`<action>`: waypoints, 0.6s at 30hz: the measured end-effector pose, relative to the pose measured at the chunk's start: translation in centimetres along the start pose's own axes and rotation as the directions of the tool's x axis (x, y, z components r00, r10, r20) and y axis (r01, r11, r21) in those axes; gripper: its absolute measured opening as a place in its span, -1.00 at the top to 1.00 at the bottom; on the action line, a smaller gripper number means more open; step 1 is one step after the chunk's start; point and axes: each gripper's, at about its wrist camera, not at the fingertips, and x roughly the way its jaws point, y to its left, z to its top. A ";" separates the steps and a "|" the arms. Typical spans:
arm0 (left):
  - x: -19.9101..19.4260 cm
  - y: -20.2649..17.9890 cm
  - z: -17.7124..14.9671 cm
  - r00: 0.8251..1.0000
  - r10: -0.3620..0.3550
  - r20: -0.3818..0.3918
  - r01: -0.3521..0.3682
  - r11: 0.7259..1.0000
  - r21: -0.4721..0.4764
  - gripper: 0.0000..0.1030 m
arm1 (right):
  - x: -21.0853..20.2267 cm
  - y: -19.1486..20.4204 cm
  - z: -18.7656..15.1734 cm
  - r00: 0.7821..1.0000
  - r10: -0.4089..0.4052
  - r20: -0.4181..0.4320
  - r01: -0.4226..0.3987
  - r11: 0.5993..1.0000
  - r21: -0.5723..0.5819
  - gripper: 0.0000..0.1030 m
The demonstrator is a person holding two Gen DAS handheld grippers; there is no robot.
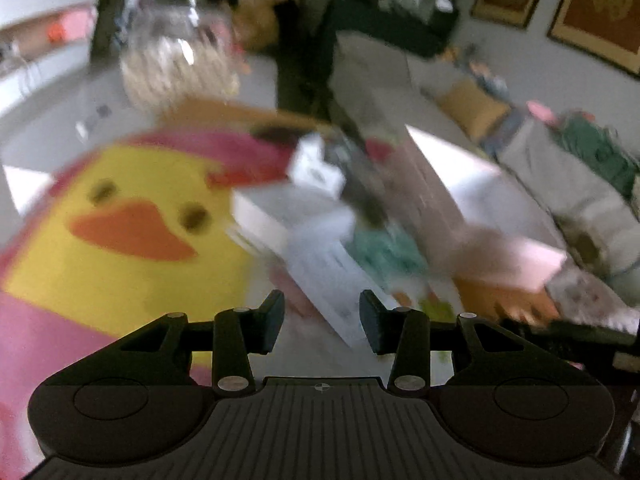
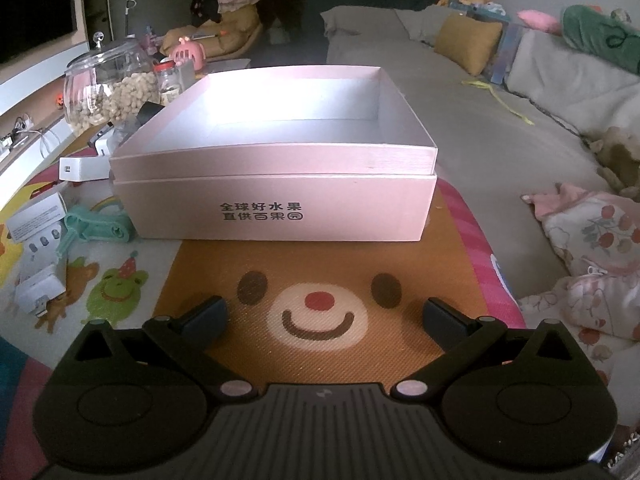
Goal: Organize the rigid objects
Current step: 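Move the left tool to the white battery charger tray and grasp it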
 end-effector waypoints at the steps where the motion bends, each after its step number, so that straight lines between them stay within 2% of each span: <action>1: 0.6 -0.6 -0.1 1.000 0.002 -0.014 -0.002 1.000 0.005 0.12 | 0.0 0.0 0.0 1.000 -0.001 0.001 0.001 1.000 0.001 -1.00; 6: 2.6 -1.6 1.1 1.000 0.026 -0.001 -0.026 1.000 -0.017 0.11 | -0.1 0.0 0.0 1.000 -0.002 0.003 0.002 1.000 0.005 -1.00; 8: 3.8 -1.9 1.5 0.999 0.051 0.007 -0.051 0.999 0.002 0.10 | -0.1 0.1 0.0 1.000 -0.004 0.004 0.004 1.000 0.006 -1.00; 13: 5.0 -2.9 1.3 0.991 0.130 0.030 -0.133 0.979 0.152 0.08 | -0.1 0.1 0.0 1.000 -0.005 0.006 0.005 1.000 0.009 -1.00; 18: 3.7 -2.9 0.2 0.984 0.160 0.076 -0.176 0.925 0.338 0.00 | -0.1 0.1 0.0 1.000 -0.005 0.006 0.005 1.000 0.009 -1.00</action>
